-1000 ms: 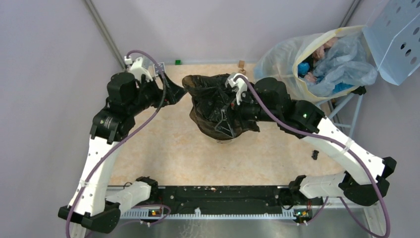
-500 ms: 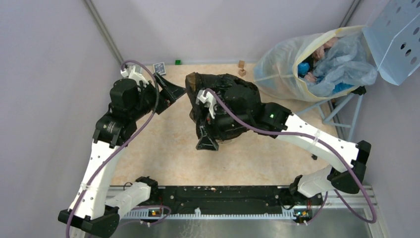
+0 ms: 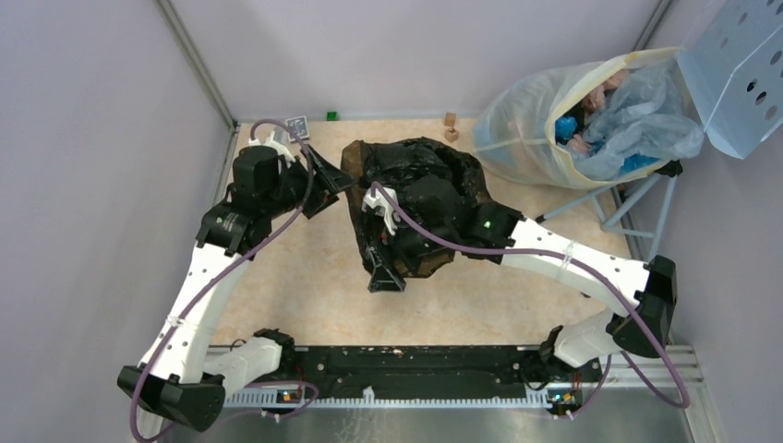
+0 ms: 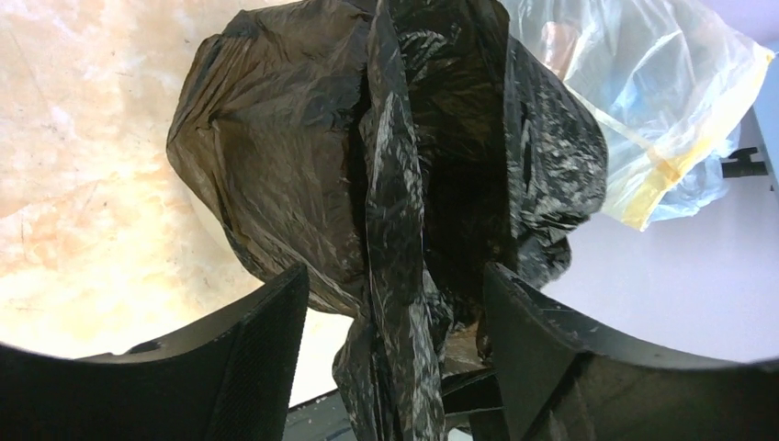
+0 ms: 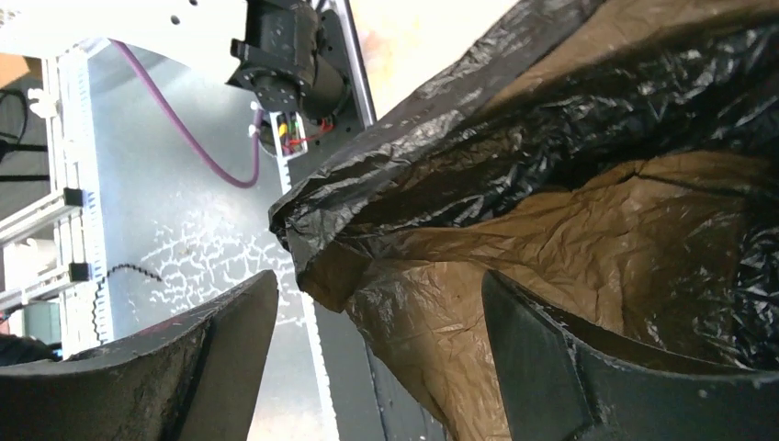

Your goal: Put the trash bags into the trash bin

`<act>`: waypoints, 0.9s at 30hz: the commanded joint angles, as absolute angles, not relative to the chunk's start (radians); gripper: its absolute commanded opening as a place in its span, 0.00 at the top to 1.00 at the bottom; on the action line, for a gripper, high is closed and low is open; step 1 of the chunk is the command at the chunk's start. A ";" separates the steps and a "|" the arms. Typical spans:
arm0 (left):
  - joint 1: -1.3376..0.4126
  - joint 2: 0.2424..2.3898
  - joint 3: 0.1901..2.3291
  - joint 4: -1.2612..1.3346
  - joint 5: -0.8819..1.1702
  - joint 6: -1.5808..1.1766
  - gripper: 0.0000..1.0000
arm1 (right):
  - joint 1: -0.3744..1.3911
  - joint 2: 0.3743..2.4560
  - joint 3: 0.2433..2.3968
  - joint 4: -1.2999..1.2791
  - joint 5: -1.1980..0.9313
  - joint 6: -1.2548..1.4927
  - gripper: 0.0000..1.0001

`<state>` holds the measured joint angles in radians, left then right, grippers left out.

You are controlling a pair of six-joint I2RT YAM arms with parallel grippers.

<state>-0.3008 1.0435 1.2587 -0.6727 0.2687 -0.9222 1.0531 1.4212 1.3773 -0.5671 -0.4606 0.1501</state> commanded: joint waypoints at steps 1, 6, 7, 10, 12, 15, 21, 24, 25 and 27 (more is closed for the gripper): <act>-0.299 1.057 1.214 -0.562 0.275 -0.900 0.28 | 1.063 1.416 1.364 -0.521 -0.443 0.169 0.19; -0.298 1.081 1.164 -0.503 0.229 -0.822 0.45 | 1.063 1.374 1.343 -0.537 -0.391 0.177 0.19; -0.298 1.088 1.153 -0.498 0.210 -0.803 0.51 | 1.064 1.362 1.337 -0.549 -0.374 0.181 0.19; -0.294 1.105 1.114 -0.466 0.162 -0.759 0.70 | 1.063 1.303 1.323 -0.587 -0.304 0.200 0.20; -0.287 1.115 1.096 -0.447 0.153 -0.736 0.80 | 1.062 1.253 1.308 -0.605 -0.248 0.218 0.20; -0.278 1.119 1.077 -0.417 0.156 -0.718 0.87 | 1.055 1.171 1.291 -0.641 -0.140 0.255 0.20; -0.275 1.076 1.021 -0.326 0.199 -0.684 0.92 | 1.048 1.077 1.299 -0.799 0.232 0.338 0.25; -0.275 1.048 0.982 -0.296 0.206 -0.682 0.92 | 1.047 1.071 1.286 -0.871 0.364 0.364 0.24; -0.275 1.038 0.968 -0.287 0.210 -0.683 0.93 | 1.046 1.075 1.281 -0.884 0.388 0.373 0.24; -0.274 1.022 0.945 -0.271 0.219 -0.686 0.93 | 1.042 1.081 1.269 -0.886 0.388 0.382 0.23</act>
<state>-0.2787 1.0698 0.9817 -0.3710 0.1951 -0.7044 1.0492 1.0691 1.2823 -0.8135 0.2306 0.3321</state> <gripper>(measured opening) 0.076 0.760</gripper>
